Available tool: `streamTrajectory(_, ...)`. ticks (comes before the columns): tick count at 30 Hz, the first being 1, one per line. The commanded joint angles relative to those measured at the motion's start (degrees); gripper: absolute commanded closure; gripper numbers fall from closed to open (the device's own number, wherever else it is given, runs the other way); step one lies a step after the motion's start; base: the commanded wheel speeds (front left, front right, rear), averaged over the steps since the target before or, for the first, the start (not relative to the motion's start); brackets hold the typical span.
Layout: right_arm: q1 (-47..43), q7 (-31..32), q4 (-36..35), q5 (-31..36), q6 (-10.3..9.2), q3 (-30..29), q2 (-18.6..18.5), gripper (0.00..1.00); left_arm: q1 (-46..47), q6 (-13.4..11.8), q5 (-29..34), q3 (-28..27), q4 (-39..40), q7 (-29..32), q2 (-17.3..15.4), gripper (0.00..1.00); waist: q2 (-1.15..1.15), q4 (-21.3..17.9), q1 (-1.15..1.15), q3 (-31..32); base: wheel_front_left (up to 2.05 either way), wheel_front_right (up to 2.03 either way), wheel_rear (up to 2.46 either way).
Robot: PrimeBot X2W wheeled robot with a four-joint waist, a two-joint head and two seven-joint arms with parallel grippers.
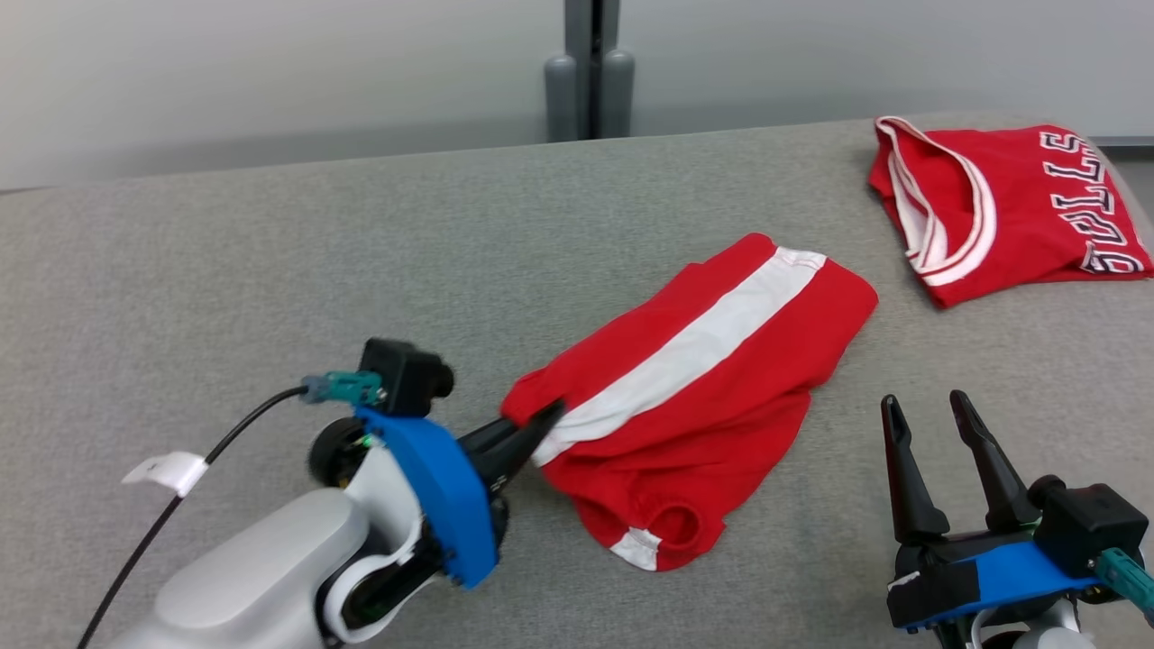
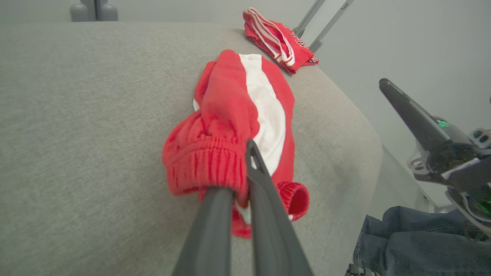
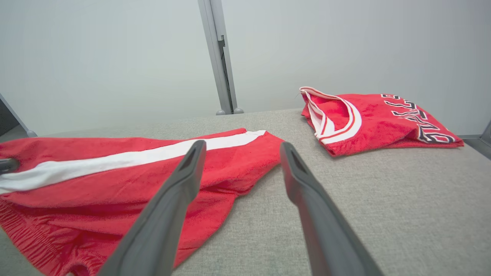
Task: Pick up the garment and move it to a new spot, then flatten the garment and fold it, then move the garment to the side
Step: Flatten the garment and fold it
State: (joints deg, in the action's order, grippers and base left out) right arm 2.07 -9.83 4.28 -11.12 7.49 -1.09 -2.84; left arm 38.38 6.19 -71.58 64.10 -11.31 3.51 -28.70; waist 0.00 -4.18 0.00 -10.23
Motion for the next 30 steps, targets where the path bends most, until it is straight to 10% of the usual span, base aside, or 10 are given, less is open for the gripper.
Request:
streamTrajectory(1, 0.12, 0.04, -0.34, 0.4, 0.01, 0.04, -0.11, 0.0, -0.55, -1.35, 1.36, 0.55, -0.4, 0.43, -1.39, 1.0, 0.0, 1.24, 0.0, -0.68, 0.0, 0.0, 0.0)
streamTrajectory(9, 0.2, 0.42, -0.26, 0.17, 0.01, 0.13, -0.11, 0.0, -2.84, -11.07, 11.36, 4.05, -3.75, -2.07, -7.34, 1.0, 0.0, 3.57, 0.0, -0.86, 0.0, 0.0, 0.0)
streamTrajectory(17, 0.45, 1.03, -0.21, 0.35, 0.01, 0.56, -0.12, 0.0, -4.19, -18.0, 14.45, 2.31, -9.04, -8.67, -5.65, 1.0, 0.0, 3.64, 0.0, -0.12, 0.0, 0.0, 0.0)
streamTrajectory(19, 0.26, 0.95, -0.16, 0.46, 0.01, 0.54, -0.11, 0.0, -4.75, -18.92, 14.16, 1.55, -10.25, -10.66, -4.79, 0.78, 0.0, 3.61, 0.0, 0.3, 0.0, 0.0, 0.0)
streamTrajectory(20, 0.07, 0.99, -0.14, 0.49, 0.01, 0.45, -0.11, 0.0, -5.2, -19.36, 13.67, 0.83, -10.74, -12.01, -4.24, 0.0, 0.0, 3.62, 0.0, 0.55, 0.0, 0.0, 0.0)
streamTrajectory(30, -1.36, 2.18, -0.94, 0.9, 0.02, -0.82, -0.1, 0.0, -14.78, -16.22, 8.81, -12.91, -10.1, -18.74, 3.17, 0.0, 0.0, 5.05, 0.0, 3.74, 0.0, 0.0, 0.0)
